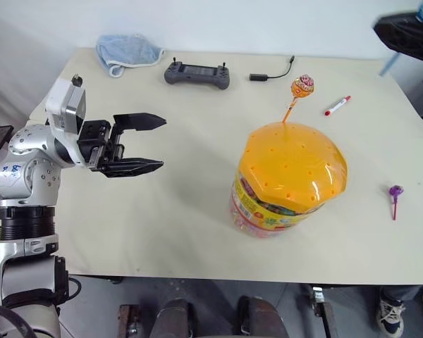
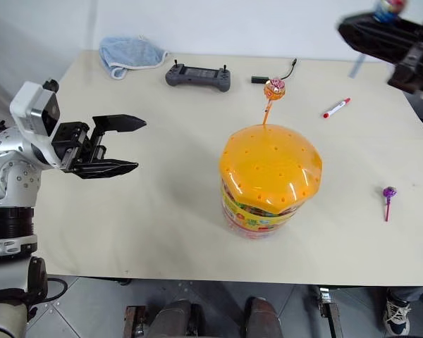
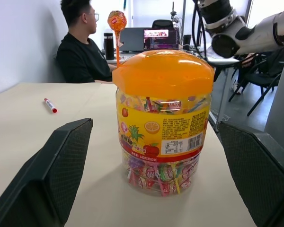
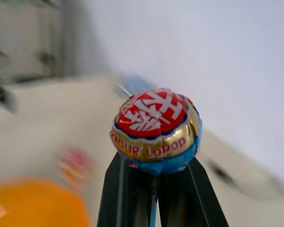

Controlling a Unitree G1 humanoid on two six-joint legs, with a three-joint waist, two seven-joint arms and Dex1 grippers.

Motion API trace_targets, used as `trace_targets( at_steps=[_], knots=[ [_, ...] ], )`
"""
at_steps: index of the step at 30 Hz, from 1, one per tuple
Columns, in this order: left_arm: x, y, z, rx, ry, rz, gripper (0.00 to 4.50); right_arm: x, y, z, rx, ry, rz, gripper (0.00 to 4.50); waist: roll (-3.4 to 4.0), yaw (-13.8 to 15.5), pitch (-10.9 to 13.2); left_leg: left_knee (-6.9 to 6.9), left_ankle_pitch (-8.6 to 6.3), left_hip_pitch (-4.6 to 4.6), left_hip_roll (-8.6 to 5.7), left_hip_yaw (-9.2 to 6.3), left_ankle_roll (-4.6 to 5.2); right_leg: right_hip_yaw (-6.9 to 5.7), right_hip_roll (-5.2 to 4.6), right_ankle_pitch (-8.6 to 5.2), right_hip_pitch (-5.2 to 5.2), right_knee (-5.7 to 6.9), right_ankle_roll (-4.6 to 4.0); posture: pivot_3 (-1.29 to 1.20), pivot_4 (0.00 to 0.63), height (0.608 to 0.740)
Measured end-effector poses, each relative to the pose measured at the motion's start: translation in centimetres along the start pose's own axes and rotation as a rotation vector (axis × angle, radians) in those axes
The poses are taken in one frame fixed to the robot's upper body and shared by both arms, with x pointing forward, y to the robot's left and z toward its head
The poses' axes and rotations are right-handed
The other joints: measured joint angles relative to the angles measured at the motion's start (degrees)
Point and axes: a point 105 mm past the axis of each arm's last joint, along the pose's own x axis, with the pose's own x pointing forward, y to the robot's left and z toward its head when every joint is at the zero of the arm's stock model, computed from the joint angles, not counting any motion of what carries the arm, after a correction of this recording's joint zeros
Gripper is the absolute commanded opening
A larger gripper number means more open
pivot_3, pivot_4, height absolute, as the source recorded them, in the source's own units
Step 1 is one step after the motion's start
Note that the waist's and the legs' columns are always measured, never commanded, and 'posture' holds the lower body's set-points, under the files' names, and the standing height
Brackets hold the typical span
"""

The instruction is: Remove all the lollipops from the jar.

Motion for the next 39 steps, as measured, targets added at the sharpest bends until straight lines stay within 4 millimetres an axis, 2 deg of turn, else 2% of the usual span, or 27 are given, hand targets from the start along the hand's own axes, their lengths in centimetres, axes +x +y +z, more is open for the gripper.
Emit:
trace_targets(
  at_steps=[2, 8, 12, 15, 18, 22, 23, 24, 29, 32, 35, 39],
  knots=[
    [-0.1, 0.0, -0.1, -0.004, 0.000, 0.006, 4.50, -1.1, -2.5, -4.2, 0.085, 0.155, -0.110, 0.03, 0.00, -0.1, 0.0, 0.00, 0.00, 0.00, 0.00, 0.04, 0.00, 0.02, -0.01, 0.00, -0.01, 0.00, 0.00, 0.00, 0.150, 0.740],
    [-0.2, 0.0, -0.3, -0.008, 0.001, 0.025, 4.50, -4.3, -7.3, -13.0, 0.206, 0.434, -0.380, 0.03, 0.01, -0.6, 0.0, -0.02, 0.00, 0.00, 0.01, 0.07, 0.00, 0.03, -0.02, 0.00, -0.07, 0.02, 0.00, 0.00, 0.150, 0.740],
    [-0.1, -0.3, -0.6, -0.012, 0.002, 0.030, 4.50, -3.5, -7.2, -18.6, 0.300, 0.530, -0.395, 0.03, 0.02, -1.5, 0.0, -0.03, 0.01, -0.01, 0.01, 0.05, -0.01, 0.02, -0.02, 0.00, -0.07, 0.02, 0.00, 0.00, 0.150, 0.740],
    [0.2, -0.6, -0.8, -0.018, -0.008, 0.032, 4.50, -3.0, -8.0, -21.7, 0.344, 0.576, -0.460, 0.03, 0.09, -1.9, 0.0, -0.05, 0.01, -0.01, 0.01, 0.06, -0.01, 0.04, -0.02, 0.00, -0.09, 0.01, 0.00, 0.00, 0.150, 0.740],
    [0.2, -0.9, -1.0, -0.026, -0.012, 0.039, 4.50, -2.6, -8.9, -23.8, 0.371, 0.600, -0.532, 0.03, 0.11, -2.2, 0.0, -0.07, 0.01, -0.02, 0.01, 0.00, -0.01, 0.01, -0.03, 0.00, -0.09, 0.02, 0.00, 0.00, 0.150, 0.740],
    [0.1, -0.9, -0.9, -0.022, -0.015, 0.060, 4.50, -1.6, -9.0, -25.1, 0.395, 0.598, -0.554, 0.03, 0.11, -2.6, 0.0, -0.07, 0.01, -0.04, 0.00, -0.01, -0.01, 0.00, -0.04, 0.00, -0.08, 0.01, 0.00, 0.00, 0.150, 0.740],
    [0.1, -1.0, -0.8, -0.016, -0.014, 0.058, 4.50, -1.3, -9.0, -25.2, 0.396, 0.596, -0.554, 0.57, 0.11, -2.7, 0.0, -0.07, 0.01, -0.03, 0.01, -0.02, -0.01, 0.00, -0.04, 0.00, -0.08, 0.02, 0.00, 0.00, 0.150, 0.740],
    [0.2, -1.1, -0.7, -0.012, -0.016, 0.057, 4.50, -1.2, -9.0, -25.3, 0.396, 0.601, -0.555, 0.73, 0.11, -2.7, 0.0, -0.07, 0.01, -0.04, 0.01, -0.04, -0.01, 0.00, -0.04, 0.00, -0.08, 0.02, 0.00, 0.00, 0.150, 0.740],
    [0.0, -1.2, -1.1, -0.031, -0.018, 0.076, 4.50, -1.2, -8.7, -25.3, 0.403, 0.603, -0.516, 2.36, 0.12, -2.9, 0.0, -0.07, 0.01, -0.03, 0.01, -0.04, -0.01, 0.00, -0.04, 0.00, -0.08, 0.02, 0.00, 0.00, 0.150, 0.740],
    [0.1, -1.3, -1.0, -0.026, -0.019, 0.073, 4.50, -0.9, -8.1, -24.8, 0.392, 0.594, -0.460, 3.44, 0.12, -2.8, 0.0, -0.05, 0.01, -0.04, 0.01, -0.06, -0.01, 0.00, -0.04, 0.00, -0.07, 0.03, 0.00, 0.00, 0.150, 0.740],
    [0.2, -1.3, -0.9, -0.021, -0.020, 0.070, 4.50, -1.5, -7.7, -23.6, 0.380, 0.575, -0.416, 4.47, 0.12, -2.5, 0.0, -0.04, 0.00, -0.07, -0.01, -0.12, -0.01, -0.03, -0.07, 0.00, -0.08, 0.04, 0.00, 0.00, 0.150, 0.740],
    [0.2, -1.2, -0.8, -0.021, -0.027, 0.058, 4.50, -3.1, -6.8, -20.4, 0.334, 0.528, -0.344, 4.47, 0.13, -2.1, 0.0, 0.01, 0.01, -0.14, -0.01, -0.15, -0.01, -0.07, -0.06, 0.00, -0.08, 0.02, 0.00, 0.00, 0.150, 0.740]
  ],
)
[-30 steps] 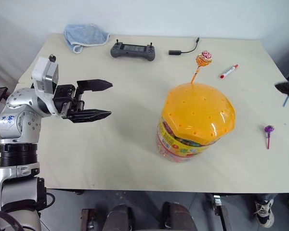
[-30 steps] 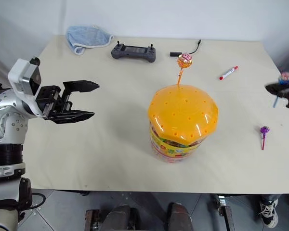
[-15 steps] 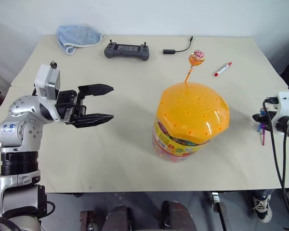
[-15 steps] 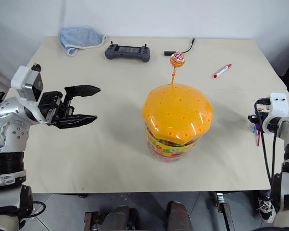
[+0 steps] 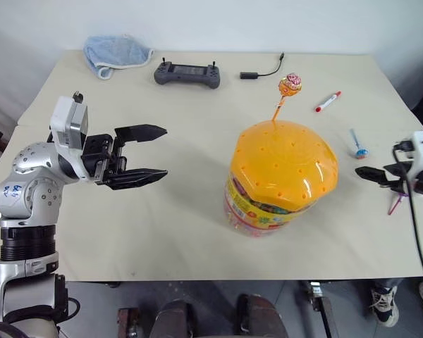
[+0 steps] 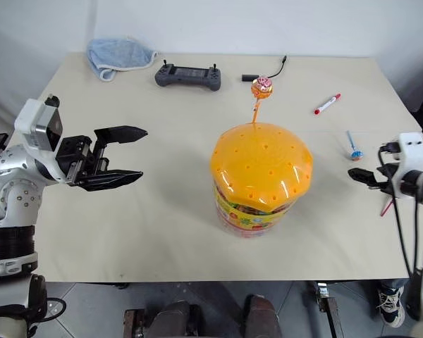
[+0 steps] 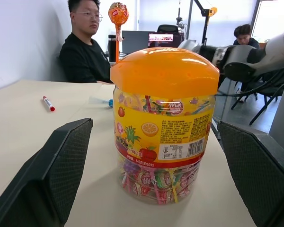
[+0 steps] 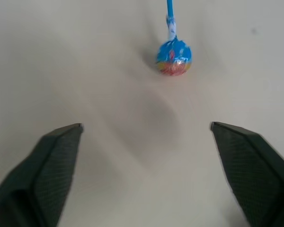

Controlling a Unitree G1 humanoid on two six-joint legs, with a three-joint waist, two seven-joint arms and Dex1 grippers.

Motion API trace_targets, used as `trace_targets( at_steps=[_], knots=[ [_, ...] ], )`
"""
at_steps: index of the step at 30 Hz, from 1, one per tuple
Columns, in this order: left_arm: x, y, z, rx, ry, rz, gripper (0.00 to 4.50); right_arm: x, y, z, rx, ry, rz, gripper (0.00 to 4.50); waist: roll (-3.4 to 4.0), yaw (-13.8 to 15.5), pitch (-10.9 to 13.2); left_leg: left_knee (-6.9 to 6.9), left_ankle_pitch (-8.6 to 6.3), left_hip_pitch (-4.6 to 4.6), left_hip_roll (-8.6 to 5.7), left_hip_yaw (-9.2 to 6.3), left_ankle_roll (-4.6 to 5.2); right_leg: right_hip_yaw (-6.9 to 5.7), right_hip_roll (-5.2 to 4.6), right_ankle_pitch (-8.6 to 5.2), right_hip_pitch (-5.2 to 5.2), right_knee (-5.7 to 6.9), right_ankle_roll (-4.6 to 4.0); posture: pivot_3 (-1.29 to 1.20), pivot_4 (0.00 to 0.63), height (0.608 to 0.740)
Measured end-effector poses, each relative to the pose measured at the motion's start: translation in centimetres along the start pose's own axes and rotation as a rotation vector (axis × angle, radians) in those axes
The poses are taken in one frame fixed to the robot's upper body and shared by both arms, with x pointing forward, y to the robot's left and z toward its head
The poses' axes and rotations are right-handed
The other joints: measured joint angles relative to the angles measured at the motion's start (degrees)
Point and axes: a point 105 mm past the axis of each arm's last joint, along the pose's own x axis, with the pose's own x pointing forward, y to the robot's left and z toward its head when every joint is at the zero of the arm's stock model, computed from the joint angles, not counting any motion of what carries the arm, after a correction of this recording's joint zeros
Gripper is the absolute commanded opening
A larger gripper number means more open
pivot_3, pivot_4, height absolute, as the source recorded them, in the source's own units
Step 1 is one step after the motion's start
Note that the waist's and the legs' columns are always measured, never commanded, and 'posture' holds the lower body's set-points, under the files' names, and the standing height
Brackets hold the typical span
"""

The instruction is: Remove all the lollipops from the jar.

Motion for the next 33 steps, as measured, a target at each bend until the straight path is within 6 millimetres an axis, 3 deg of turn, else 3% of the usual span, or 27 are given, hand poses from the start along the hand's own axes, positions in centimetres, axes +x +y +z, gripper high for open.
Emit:
trace_targets(
  at_steps=[8, 11, 15, 17, 19, 24, 29, 33],
  knots=[
    [0.2, 0.5, 0.2, 0.007, -0.023, -0.021, 4.50, -6.4, 4.2, 5.3, -0.112, -0.184, 0.174, 4.47, 0.00, 1.0, 0.0, 0.07, 0.00, 0.00, -0.02, 0.03, 0.00, 0.01, 0.01, 0.00, 0.00, 0.01, 0.01, 0.00, 0.150, 0.740],
    [0.4, 0.5, 0.3, 0.016, -0.022, -0.039, 4.50, -8.8, 7.4, 7.9, -0.180, -0.301, 0.313, 4.47, 0.00, 0.9, 0.0, 0.06, 0.00, -0.02, -0.02, 0.00, 0.00, 0.00, 0.01, 0.01, 0.00, 0.01, 0.01, 0.00, 0.150, 0.740],
    [0.4, 0.8, 0.6, 0.022, -0.027, -0.045, 4.50, -10.3, 10.9, 10.1, -0.257, -0.371, 0.442, 4.47, 0.00, 0.8, 0.0, 0.08, 0.00, -0.01, -0.03, 0.02, 0.00, 0.02, 0.01, 0.01, 0.00, 0.01, 0.01, 0.00, 0.150, 0.740],
    [0.4, 0.9, 0.6, 0.019, -0.024, -0.053, 4.50, -11.0, 13.7, 11.5, -0.324, -0.413, 0.537, 4.47, 0.00, 0.7, 0.0, 0.06, 0.00, -0.01, 0.01, -0.03, -0.01, -0.01, 0.05, 0.00, -0.01, 0.01, 0.01, 0.00, 0.150, 0.740],
    [0.5, 1.1, 0.8, 0.025, -0.024, -0.061, 4.50, -11.2, 15.3, 11.9, -0.358, -0.425, 0.598, 4.47, -0.02, 0.7, 0.0, 0.07, 0.00, -0.01, 0.00, -0.03, -0.01, -0.01, 0.05, 0.01, -0.01, 0.01, 0.01, 0.00, 0.150, 0.740],
    [0.6, 1.4, 1.2, 0.036, -0.025, -0.073, 4.50, -9.4, 20.1, 11.9, -0.342, -0.412, 0.834, 4.47, -0.05, 0.7, 0.0, 0.09, 0.00, -0.07, -0.03, -0.06, -0.01, -0.05, 0.04, 0.01, -0.03, 0.01, 0.01, 0.00, 0.150, 0.740],
    [0.3, 1.6, 1.2, 0.031, -0.029, -0.062, 4.50, -8.4, 22.3, 11.5, -0.319, -0.396, 0.953, 4.47, -0.05, 0.7, 0.0, 0.11, 0.00, -0.16, -0.05, -0.19, -0.01, -0.17, 0.03, 0.01, -0.03, 0.01, 0.01, 0.00, 0.150, 0.740],
    [-0.3, 1.7, 1.5, 0.033, -0.015, -0.036, 4.50, -6.7, 23.0, 11.5, -0.258, -0.394, 0.999, 4.47, -0.05, 0.5, 0.0, 0.13, 0.00, -0.18, -0.05, -0.22, -0.01, -0.21, 0.04, 0.01, -0.04, 0.02, 0.01, 0.00, 0.150, 0.740]
  ],
)
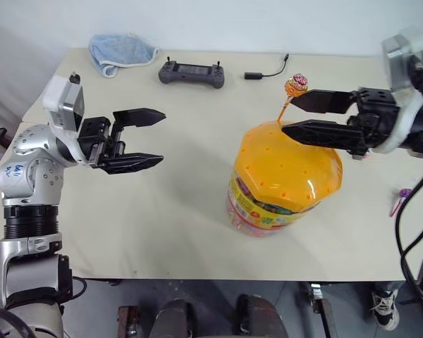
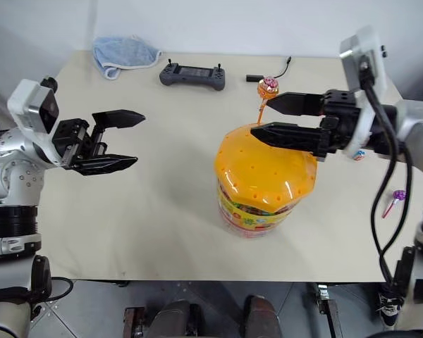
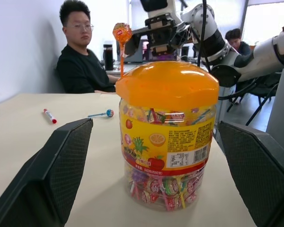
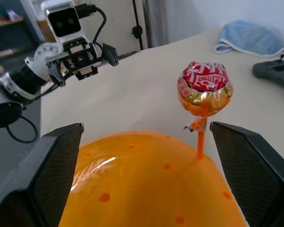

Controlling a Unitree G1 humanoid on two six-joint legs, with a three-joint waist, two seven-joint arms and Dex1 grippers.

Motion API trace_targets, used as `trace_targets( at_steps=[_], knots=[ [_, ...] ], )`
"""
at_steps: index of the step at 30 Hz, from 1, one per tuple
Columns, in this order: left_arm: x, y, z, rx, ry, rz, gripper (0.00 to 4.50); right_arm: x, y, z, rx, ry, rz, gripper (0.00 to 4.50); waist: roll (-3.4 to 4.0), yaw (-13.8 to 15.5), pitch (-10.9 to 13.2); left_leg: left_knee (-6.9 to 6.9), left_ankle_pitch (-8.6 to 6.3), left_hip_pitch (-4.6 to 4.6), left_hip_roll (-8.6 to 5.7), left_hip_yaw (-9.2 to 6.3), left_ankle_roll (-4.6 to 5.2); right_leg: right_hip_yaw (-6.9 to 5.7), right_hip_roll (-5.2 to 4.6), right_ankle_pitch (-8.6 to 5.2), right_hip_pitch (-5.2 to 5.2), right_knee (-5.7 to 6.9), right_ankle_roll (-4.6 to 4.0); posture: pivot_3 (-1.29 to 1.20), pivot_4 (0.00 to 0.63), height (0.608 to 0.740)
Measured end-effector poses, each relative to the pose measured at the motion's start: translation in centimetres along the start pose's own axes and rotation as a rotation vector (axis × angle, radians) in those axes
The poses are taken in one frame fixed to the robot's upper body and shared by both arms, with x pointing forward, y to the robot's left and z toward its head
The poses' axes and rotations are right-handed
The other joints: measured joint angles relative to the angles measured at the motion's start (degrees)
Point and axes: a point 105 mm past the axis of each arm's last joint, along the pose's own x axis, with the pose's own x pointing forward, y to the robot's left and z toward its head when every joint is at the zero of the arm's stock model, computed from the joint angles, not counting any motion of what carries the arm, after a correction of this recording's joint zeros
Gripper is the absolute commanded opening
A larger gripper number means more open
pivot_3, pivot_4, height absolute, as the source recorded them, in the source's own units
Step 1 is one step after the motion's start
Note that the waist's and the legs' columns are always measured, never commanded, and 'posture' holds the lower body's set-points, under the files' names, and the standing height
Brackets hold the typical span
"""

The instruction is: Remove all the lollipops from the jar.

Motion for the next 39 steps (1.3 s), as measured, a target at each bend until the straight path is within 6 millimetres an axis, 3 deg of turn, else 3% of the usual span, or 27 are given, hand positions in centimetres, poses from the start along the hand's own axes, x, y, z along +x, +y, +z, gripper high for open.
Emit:
trace_targets(
  at_steps=[4, 7, 18, 23, 29, 36, 39],
  knots=[
    [-0.8, -0.5, -0.2, -0.013, 0.008, 0.037, 4.50, 1.0, -0.9, -0.4, 0.019, -0.029, 0.022, 4.47, 0.00, -0.1, 0.0, 0.00, 0.00, -0.01, -0.01, -0.04, 0.00, -0.03, -0.01, 0.00, -0.01, 0.01, 0.00, 0.00, 0.150, 0.740],
    [-1.2, -1.0, -0.3, -0.020, 0.023, 0.060, 4.50, 1.8, -1.3, -0.1, 0.022, -0.051, 0.051, 3.88, 0.00, -0.3, 0.0, 0.00, 0.00, -0.02, 0.00, -0.08, 0.00, -0.05, 0.00, 0.00, -0.01, 0.02, 0.00, 0.00, 0.150, 0.740],
    [-1.7, -1.9, 0.8, 0.001, 0.005, 0.107, 4.50, 2.6, -2.2, 0.3, 0.007, -0.040, 0.064, 0.16, 0.00, -0.5, 0.0, 0.00, 0.00, -0.05, 0.00, -0.17, 0.00, -0.12, -0.02, 0.00, -0.01, 0.04, 0.00, 0.00, 0.150, 0.740],
    [-1.9, -1.9, 1.0, -0.010, -0.016, 0.122, 4.50, 3.0, -2.1, 1.4, -0.032, -0.056, 0.077, 0.05, 0.00, -0.7, 0.0, -0.03, 0.00, -0.08, -0.01, -0.23, 0.00, -0.17, -0.02, 0.00, -0.01, 0.04, 0.00, 0.00, 0.150, 0.740],
    [-1.8, -2.1, 1.1, -0.022, -0.044, 0.101, 4.50, 2.6, -1.8, 4.2, -0.116, -0.076, 0.054, 0.05, 0.00, -0.8, 0.0, -0.03, 0.00, -0.10, -0.02, -0.28, 0.00, -0.19, -0.02, 0.00, -0.01, 0.04, 0.00, 0.00, 0.150, 0.740],
    [-1.3, -2.6, 0.7, -0.048, -0.063, 0.032, 4.50, -2.5, -2.9, 6.3, -0.175, -0.047, -0.168, 0.05, 0.00, -0.6, 0.0, -0.05, 0.00, -0.14, -0.05, -0.29, 0.00, -0.19, -0.04, 0.00, -0.01, 0.03, 0.00, 0.00, 0.150, 0.740],
    [-0.6, -2.8, 0.7, -0.060, -0.085, -0.024, 4.50, -6.5, -3.7, 4.1, -0.124, 0.050, -0.328, 0.05, -0.02, 0.2, 0.0, -0.04, 0.00, -0.15, -0.05, -0.27, 0.00, -0.19, -0.06, 0.00, 0.01, 0.00, 0.00, 0.00, 0.150, 0.740]
  ],
)
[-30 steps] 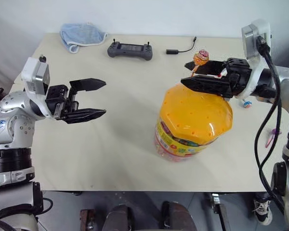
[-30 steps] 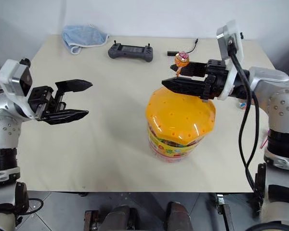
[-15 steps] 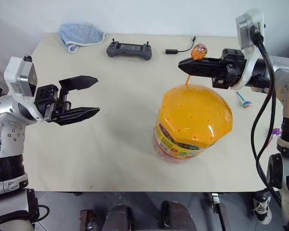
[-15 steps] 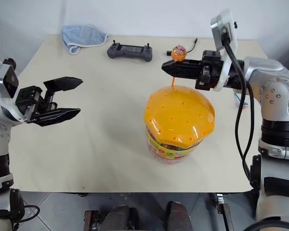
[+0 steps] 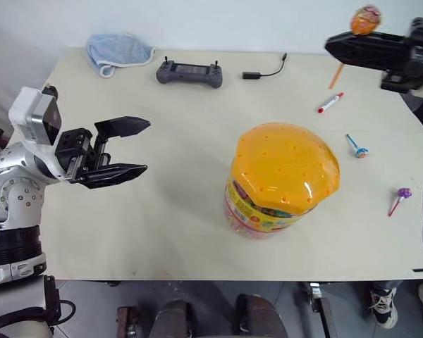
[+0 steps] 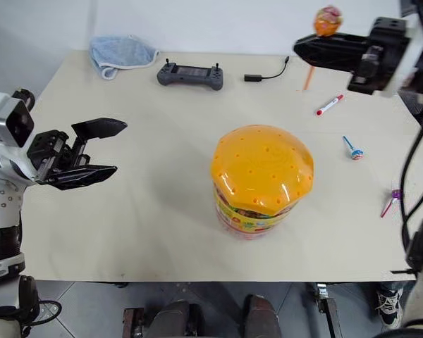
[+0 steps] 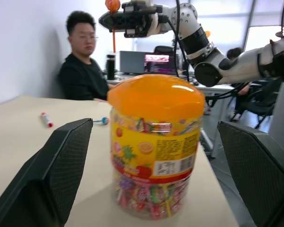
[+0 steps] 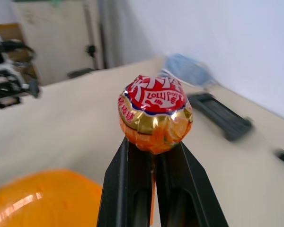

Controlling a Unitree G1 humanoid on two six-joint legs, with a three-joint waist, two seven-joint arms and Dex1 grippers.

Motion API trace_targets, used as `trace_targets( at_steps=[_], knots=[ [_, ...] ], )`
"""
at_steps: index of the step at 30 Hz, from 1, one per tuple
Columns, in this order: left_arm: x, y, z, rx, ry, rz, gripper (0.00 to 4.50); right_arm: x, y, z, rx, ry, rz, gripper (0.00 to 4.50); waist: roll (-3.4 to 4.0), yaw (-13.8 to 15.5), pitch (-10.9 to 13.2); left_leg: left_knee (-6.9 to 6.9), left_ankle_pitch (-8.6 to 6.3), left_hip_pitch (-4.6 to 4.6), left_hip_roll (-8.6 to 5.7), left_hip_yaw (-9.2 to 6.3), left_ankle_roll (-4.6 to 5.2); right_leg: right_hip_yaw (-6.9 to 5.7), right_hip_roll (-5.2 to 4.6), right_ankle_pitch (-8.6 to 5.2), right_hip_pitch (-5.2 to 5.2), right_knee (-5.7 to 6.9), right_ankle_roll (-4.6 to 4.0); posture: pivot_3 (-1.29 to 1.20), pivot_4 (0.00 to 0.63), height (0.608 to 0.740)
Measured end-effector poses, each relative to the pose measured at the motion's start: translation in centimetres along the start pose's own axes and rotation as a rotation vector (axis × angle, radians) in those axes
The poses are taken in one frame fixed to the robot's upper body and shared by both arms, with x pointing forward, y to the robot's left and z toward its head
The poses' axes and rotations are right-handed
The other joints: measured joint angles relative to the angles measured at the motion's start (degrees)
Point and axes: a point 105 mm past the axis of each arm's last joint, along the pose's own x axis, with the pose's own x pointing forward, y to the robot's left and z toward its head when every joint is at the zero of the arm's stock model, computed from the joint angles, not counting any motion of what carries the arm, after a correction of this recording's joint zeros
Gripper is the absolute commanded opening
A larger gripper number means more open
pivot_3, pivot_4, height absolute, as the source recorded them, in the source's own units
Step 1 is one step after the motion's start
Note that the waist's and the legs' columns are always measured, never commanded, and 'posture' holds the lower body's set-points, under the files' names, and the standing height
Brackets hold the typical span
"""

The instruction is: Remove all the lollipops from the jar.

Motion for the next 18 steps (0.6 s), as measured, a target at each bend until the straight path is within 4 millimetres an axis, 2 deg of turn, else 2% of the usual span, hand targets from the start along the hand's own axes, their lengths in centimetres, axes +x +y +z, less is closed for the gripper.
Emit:
trace_targets(
  at_steps=[2, 5, 11, 14, 18],
  knots=[
    [0.2, -0.2, -0.3, -0.017, -0.007, -0.032, 4.50, -3.3, -1.8, -3.8, 0.096, 0.147, -0.144, 0.05, -0.01, 0.7, 0.0, 0.01, -0.01, -0.02, -0.04, -0.01, 0.02, 0.00, -0.04, 0.00, 0.03, -0.02, 0.00, 0.00, 0.150, 0.740],
    [0.4, -0.1, -0.6, -0.039, -0.017, -0.061, 4.50, -6.9, -3.5, -8.1, 0.195, 0.287, -0.307, 0.05, -0.01, 0.6, 0.0, 0.05, -0.01, 0.00, -0.03, 0.12, 0.02, 0.06, -0.04, 0.00, 0.02, -0.02, 0.01, 0.00, 0.150, 0.740],
    [1.1, -0.1, -0.8, -0.038, -0.022, -0.100, 4.50, -12.4, -5.3, -15.5, 0.313, 0.509, -0.530, 0.05, 0.01, 0.2, 0.0, 0.07, 0.00, 0.05, -0.01, 0.17, 0.00, 0.13, -0.02, 0.00, 0.02, 0.01, 0.01, 0.00, 0.150, 0.740],
    [1.2, -0.1, -1.0, -0.044, -0.023, -0.105, 4.50, -13.2, -5.4, -16.7, 0.328, 0.551, -0.563, 0.05, 0.05, -0.1, 0.0, 0.07, 0.00, 0.08, 0.03, 0.15, 0.00, 0.13, 0.01, 0.00, 0.02, 0.01, 0.01, 0.00, 0.150, 0.740],
    [1.2, -0.1, -1.2, -0.048, -0.019, -0.101, 4.50, -13.0, -4.9, -18.0, 0.360, 0.569, -0.542, 0.05, 0.04, 0.0, 0.0, 0.09, 0.01, 0.07, 0.03, 0.15, 0.00, 0.15, 0.02, 0.00, 0.02, 0.00, 0.01, 0.00, 0.150, 0.740]
  ],
)
